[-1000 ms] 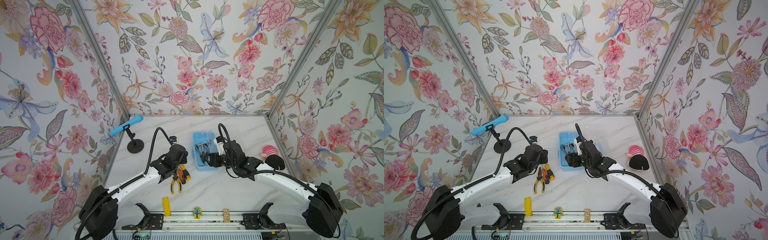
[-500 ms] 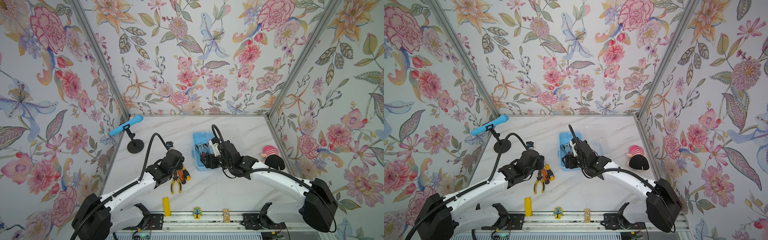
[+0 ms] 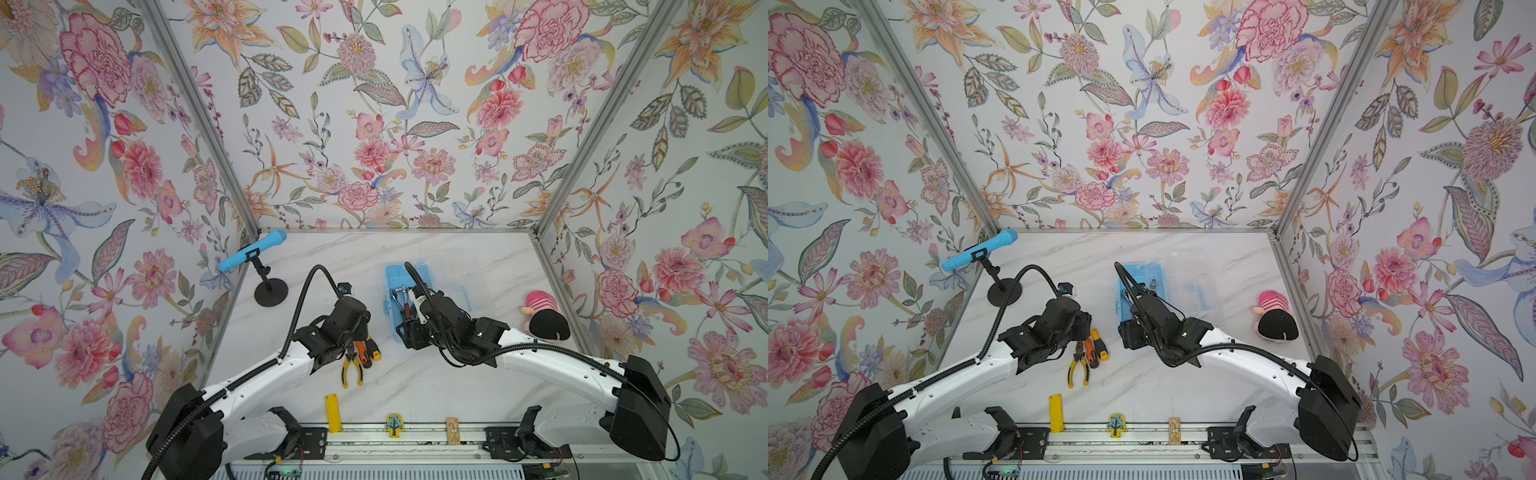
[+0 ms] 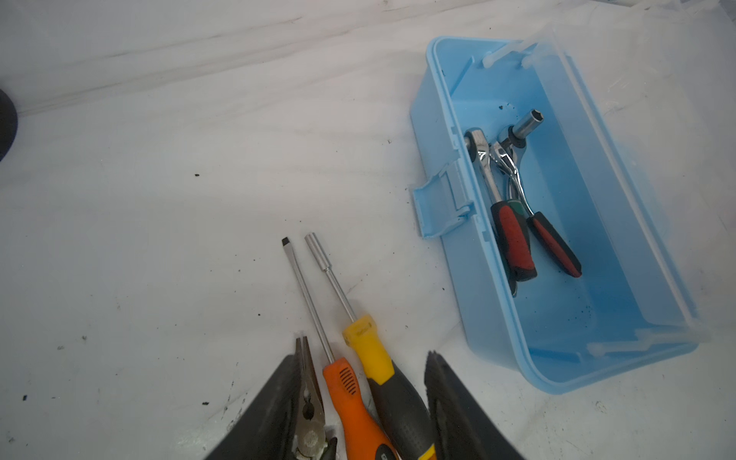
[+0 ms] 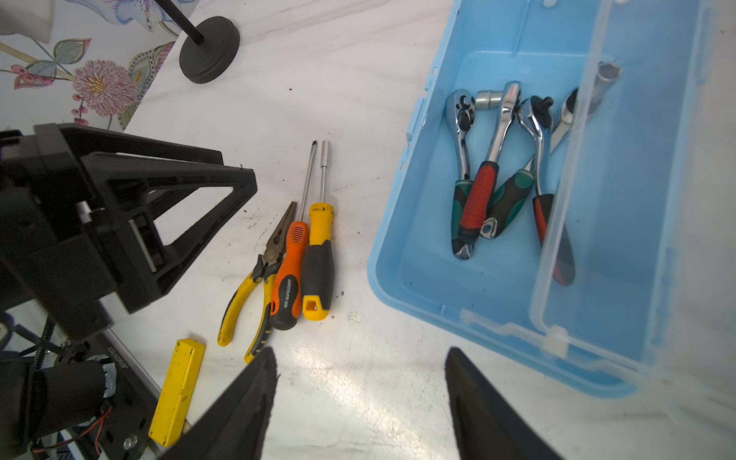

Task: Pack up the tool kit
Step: 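Move the left gripper back and lower it over the yellow-handled pliers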

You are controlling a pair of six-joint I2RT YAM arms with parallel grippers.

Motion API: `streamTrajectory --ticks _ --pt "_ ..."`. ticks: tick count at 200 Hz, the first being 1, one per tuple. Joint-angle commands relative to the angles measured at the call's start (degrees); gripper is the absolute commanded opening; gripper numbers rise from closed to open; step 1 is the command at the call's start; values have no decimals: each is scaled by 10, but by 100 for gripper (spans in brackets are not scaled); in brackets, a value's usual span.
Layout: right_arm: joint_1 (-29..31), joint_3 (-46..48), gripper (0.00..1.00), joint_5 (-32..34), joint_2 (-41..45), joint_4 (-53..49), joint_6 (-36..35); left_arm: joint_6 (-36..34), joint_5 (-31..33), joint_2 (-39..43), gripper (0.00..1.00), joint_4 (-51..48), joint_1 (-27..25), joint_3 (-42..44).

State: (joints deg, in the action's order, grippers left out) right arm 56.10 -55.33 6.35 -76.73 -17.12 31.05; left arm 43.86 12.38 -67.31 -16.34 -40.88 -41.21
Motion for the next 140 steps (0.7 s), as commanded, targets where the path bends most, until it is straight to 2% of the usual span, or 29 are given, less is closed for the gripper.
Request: streamTrajectory --ticks 1,50,98,140 --pt "12 18 68 24 5 -9 14 2 -6 20 54 -41 -4 11" --pt "15 46 68 14 13 23 22 17 -3 25 54 -85 -4 30" --pt "11 41 73 2 4 29 7 74 -25 91 54 -89 -8 107" --pt "-9 31 73 -23 -5 34 -8 99 -21 99 53 -89 -35 132"
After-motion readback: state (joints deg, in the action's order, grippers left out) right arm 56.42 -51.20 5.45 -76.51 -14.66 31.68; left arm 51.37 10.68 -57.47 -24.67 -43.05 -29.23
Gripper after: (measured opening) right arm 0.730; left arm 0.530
